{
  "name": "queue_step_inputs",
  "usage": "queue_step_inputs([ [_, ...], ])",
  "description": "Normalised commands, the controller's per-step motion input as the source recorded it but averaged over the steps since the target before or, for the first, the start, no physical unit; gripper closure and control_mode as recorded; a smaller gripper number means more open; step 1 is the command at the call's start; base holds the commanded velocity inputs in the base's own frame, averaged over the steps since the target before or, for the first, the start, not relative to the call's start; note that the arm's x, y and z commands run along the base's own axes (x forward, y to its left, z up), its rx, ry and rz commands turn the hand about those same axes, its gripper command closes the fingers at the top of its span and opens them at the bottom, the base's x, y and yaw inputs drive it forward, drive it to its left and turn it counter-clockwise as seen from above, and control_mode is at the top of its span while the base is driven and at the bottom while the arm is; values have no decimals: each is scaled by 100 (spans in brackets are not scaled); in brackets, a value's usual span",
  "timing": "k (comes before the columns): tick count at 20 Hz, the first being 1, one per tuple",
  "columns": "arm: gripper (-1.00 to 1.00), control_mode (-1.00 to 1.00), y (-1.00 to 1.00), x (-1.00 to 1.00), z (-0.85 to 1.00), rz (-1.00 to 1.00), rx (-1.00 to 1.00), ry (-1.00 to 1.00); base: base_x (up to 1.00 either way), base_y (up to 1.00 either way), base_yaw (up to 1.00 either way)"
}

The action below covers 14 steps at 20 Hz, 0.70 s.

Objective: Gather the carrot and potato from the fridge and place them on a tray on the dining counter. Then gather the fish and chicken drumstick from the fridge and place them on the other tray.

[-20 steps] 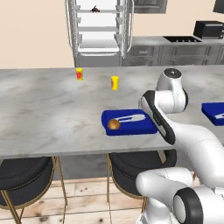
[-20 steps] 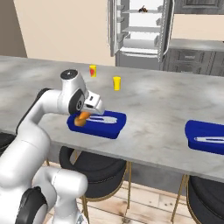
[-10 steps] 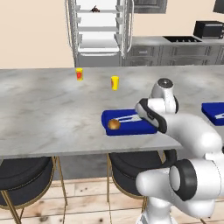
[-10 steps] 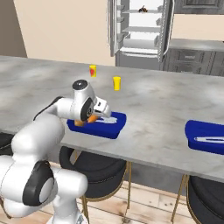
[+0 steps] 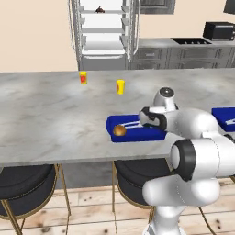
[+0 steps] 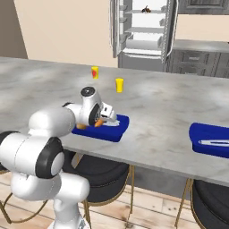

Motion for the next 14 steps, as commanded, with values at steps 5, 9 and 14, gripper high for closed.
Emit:
queue_step_inputs([
  [5,100,-100,0,40,-35,0,0,0,0,0,0],
  [9,100,-100,-1,43,-34,0,0,0,0,0,0],
  [14,100,-100,-2,38,-31,0,0,0,0,0,0],
])
